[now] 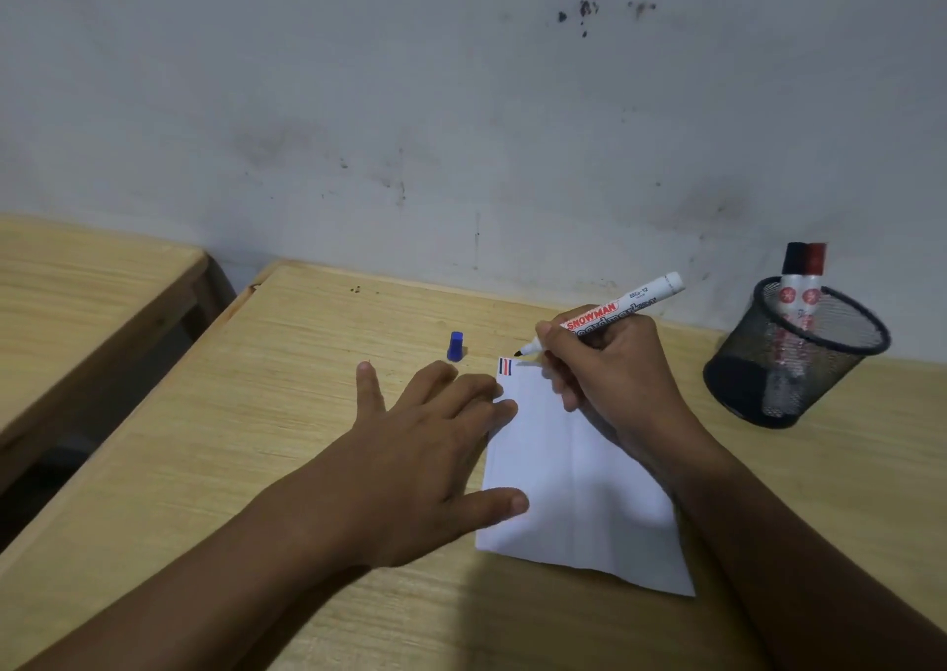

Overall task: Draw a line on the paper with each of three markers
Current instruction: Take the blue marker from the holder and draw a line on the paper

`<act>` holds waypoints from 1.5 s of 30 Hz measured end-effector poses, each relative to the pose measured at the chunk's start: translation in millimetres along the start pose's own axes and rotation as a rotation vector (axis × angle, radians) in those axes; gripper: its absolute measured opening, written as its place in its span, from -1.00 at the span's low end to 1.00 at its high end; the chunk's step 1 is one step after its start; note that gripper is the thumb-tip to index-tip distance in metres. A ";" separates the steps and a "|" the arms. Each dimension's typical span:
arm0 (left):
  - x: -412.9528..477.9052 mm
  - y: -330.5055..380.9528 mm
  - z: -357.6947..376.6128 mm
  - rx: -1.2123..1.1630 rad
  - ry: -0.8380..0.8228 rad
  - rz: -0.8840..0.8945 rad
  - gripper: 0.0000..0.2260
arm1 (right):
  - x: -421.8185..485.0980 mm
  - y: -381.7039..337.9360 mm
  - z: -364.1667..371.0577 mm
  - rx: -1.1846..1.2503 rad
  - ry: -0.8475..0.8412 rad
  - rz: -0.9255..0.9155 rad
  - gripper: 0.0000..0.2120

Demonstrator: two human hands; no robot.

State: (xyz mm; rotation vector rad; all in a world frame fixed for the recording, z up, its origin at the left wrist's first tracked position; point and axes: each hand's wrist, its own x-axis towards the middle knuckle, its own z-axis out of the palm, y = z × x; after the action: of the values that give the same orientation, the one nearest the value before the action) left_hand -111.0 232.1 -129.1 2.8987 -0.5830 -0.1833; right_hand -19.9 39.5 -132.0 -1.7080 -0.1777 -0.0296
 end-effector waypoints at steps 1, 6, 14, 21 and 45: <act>-0.4 0.5 -2.1 -0.023 0.014 -0.002 -0.35 | 0.6 -4.2 -1.7 0.048 0.008 0.004 -0.85; -2.3 2.0 -2.6 -0.242 0.275 -0.027 -0.48 | -2.0 -27.6 -15.0 0.219 0.074 -0.003 -0.88; 39.4 -13.4 -27.1 -0.129 0.327 -0.359 -0.72 | -36.8 -60.3 -35.4 0.217 0.108 -0.008 -0.92; 18.0 15.2 -70.9 -0.652 0.543 -0.360 -0.96 | -74.9 -103.0 -67.4 0.160 0.120 -0.067 -0.90; -71.9 182.4 -211.4 -0.950 0.633 0.253 -0.86 | -173.4 -258.6 -111.0 0.167 0.086 -0.369 -0.74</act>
State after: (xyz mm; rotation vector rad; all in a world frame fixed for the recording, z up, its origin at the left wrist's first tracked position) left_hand -211.7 126.6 119.6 1.7962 -0.5271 0.3809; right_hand -216.8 -52.8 117.0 -1.4855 -0.4173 -0.3516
